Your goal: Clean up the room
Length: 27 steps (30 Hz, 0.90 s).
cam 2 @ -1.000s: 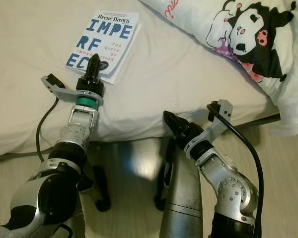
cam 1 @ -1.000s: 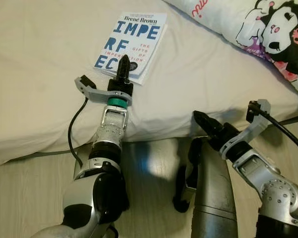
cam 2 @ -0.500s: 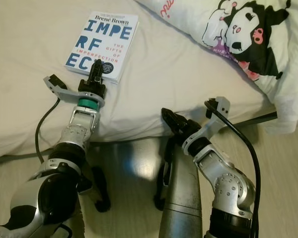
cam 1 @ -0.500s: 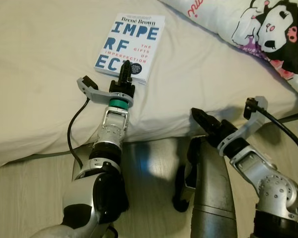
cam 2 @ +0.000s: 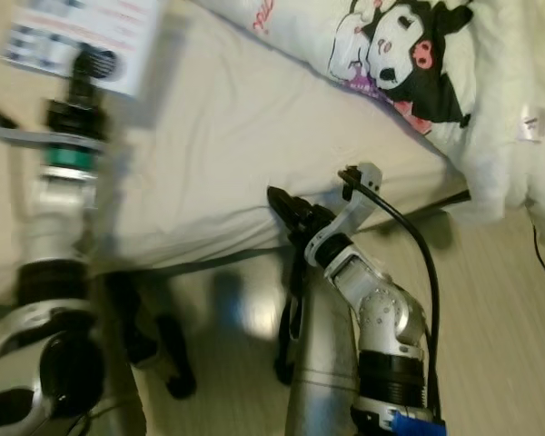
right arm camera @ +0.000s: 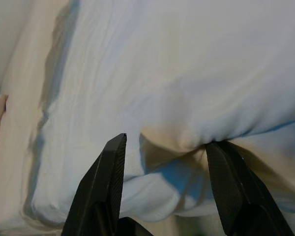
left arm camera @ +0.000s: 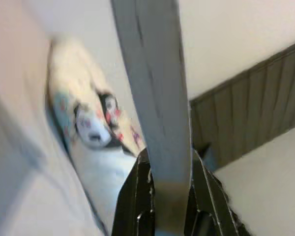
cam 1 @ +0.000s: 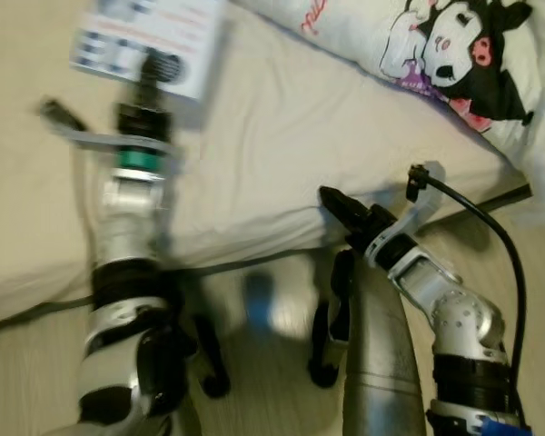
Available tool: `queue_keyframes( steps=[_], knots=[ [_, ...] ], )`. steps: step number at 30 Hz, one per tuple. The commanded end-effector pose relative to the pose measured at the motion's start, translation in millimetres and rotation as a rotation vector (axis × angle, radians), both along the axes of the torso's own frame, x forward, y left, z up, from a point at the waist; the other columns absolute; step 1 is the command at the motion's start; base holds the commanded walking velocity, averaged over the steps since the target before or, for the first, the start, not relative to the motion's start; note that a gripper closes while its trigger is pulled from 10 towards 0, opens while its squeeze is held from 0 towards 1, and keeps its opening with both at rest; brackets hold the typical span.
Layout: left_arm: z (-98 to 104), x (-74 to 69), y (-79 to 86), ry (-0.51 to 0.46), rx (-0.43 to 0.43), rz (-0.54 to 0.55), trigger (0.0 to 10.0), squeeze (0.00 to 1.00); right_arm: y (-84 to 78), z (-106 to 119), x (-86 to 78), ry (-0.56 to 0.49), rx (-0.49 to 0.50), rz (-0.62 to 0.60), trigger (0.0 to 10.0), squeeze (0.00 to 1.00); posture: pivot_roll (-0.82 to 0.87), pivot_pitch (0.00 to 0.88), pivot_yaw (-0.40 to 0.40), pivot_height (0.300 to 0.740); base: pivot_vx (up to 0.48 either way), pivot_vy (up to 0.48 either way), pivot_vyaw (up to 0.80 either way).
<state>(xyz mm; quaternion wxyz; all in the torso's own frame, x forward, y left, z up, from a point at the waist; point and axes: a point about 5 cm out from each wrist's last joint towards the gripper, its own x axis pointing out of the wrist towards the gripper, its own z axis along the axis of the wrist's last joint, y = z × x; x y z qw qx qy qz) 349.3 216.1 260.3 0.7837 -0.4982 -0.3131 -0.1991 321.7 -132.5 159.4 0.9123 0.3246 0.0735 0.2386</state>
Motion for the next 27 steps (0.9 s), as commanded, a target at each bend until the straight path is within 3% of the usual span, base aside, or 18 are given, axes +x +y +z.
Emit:
queue_keyframes(
  steps=[1, 4, 5, 6, 7, 8, 9, 10, 11, 12, 19, 22, 23, 27],
  knots=[
    [-10, -13.4, 11.0, 0.024, 0.11, 0.049, 0.0, 0.0, 13.9, 2, 4.4, -0.045, 0.008, 0.047, 10.0, 0.0, -0.13, 0.248, 0.09, 0.483, 0.0, 0.0, 0.0],
    [-13, -21.1, 17.5, 0.042, 0.16, 0.076, 0.0, 0.0, 17.9, -1, 6.1, -0.045, 0.007, 0.062, 10.0, 0.0, -0.13, 0.248, 0.09, 0.483, 0.0, 0.0, 0.0],
    [-33, -31.4, 33.1, 0.138, 0.242, 0.172, 0.0, 0.0, 25.6, -11, 4.6, -0.029, -0.009, 0.09, 10.0, 0.0, -0.1, 0.202, 0.081, 0.483, 0.0, 0.0, 0.0],
    [-33, -31.4, 33.1, 0.138, 0.242, 0.172, 0.0, 0.0, 25.6, -11, 4.6, -0.029, -0.009, 0.09, 10.0, 0.0, -0.1, 0.202, 0.081, 0.483, 0.0, 0.0, 0.0],
    [-45, -39.9, 43.6, 0.199, 0.294, 0.237, 0.0, 0.0, 30.7, -18, 2.1, -0.019, -0.021, 0.109, 10.0, 0.0, -0.1, 0.202, 0.081, 0.483, 0.0, 0.0, 0.0],
    [-74, -50.9, 56.5, 0.329, 0.359, 0.334, 7.3, 0.0, 38.9, -29, -1.8, 0.001, -0.04, 0.141, 10.0, 0.0, -0.07, 0.143, 0.064, 0.483, 0.0, 0.0, 0.0],
    [-74, -50.9, 56.5, 0.329, 0.359, 0.334, 7.3, 0.0, 38.9, -29, -1.8, 0.001, -0.04, 0.141, 10.0, 0.0, -0.07, 0.143, 0.064, 0.483, 0.0, 0.0, 0.0],
    [-110, -64.9, 65.5, 0.491, 0.461, 0.434, 10.0, 0.0, 47.7, -43, -5.2, 0.017, -0.077, 0.179, 10.0, 0.0, -0.08, 0.119, 0.06, 0.483, 0.0, 0.0, 0.0],
    [-110, -64.9, 65.5, 0.491, 0.461, 0.434, 10.0, 0.0, 47.7, -43, -5.2, 0.017, -0.077, 0.179, 10.0, 0.0, -0.08, 0.119, 0.06, 0.483, 0.0, 0.0, 0.0],
    [-131, -71.3, 62.5, 0.577, 0.516, 0.457, 10.0, 0.0, 49.4, -49, -5.2, 0.008, -0.101, 0.195, 10.0, 0.0, -0.08, 0.105, 0.054, 0.483, 0.0, 0.0, 0.0],
    [-163, -71.6, 42.9, 0.655, 0.497, 0.386, 10.0, 0.0, 47.1, -54, -2.3, -0.016, -0.116, 0.201, 10.0, 0.0, -0.09, 0.088, 0.049, 0.502, 0.0, 0.0, 0.0],
    [-179, -70.7, 15.1, 0.693, 0.481, 0.289, 10.0, 0.0, 49.3, -52, -2.5, -0.051, -0.102, 0.239, 10.0, 0.0, -0.1, 0.075, 0.045, 0.517, 0.0, 0.0, 0.0],
    [-179, -70.7, 15.1, 0.693, 0.481, 0.289, 10.0, 0.0, 49.3, -52, -2.5, -0.051, -0.102, 0.239, 10.0, 0.0, -0.1, 0.075, 0.045, 0.517, 0.0, 0.0, 0.0],
    [-184, -64.9, -10.6, 0.691, 0.497, 0.224, 10.0, 0.0, 50.3, -37, 0.3, -0.129, -0.061, 0.269, 10.0, 0.0, -0.11, 0.058, 0.05, 0.532, 0.0, 0.0, 0.0]
  ],
)
